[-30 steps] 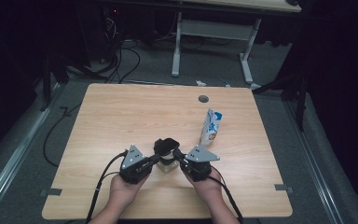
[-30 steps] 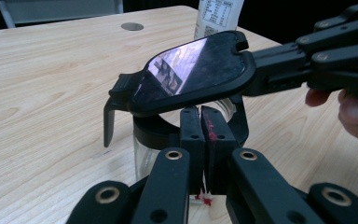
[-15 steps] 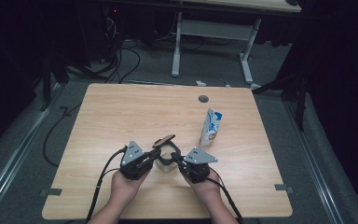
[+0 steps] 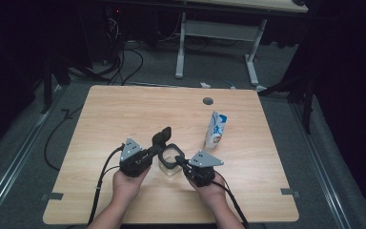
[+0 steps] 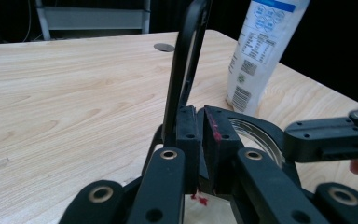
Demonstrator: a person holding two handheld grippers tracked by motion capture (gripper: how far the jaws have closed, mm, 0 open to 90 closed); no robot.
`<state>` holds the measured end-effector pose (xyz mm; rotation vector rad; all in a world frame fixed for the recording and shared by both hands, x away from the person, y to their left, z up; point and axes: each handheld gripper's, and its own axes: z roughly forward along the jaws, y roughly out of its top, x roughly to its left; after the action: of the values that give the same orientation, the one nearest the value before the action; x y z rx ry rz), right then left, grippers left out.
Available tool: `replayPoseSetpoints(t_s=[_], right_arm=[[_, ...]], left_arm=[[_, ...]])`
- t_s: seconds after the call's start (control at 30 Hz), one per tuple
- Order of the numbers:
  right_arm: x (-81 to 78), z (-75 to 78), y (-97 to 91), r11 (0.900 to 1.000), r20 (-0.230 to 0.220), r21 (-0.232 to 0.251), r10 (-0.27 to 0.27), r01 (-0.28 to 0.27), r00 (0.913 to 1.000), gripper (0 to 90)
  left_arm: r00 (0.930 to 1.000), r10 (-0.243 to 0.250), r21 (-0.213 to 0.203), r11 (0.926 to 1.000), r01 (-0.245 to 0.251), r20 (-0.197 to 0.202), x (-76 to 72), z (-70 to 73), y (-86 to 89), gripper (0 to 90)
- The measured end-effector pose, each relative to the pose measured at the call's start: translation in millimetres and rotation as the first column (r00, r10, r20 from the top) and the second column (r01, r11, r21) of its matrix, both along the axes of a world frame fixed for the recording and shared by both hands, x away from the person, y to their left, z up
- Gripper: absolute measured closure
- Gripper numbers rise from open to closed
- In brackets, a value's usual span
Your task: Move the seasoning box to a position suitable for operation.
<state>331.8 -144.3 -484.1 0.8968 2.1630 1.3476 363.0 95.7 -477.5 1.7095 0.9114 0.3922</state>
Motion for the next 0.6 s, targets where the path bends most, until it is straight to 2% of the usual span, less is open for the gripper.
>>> replayPoseSetpoints(t_s=[0.6], right_arm=[[0.4,-0.6,-1.7,0.9999,0.001,0.005,0.008,-0.008,1.0000,90.0]], left_arm=[[0.9996,0.025,-0.006,0.9997,-0.025,-0.010,7.0,-1.4,0.3,89.4]])
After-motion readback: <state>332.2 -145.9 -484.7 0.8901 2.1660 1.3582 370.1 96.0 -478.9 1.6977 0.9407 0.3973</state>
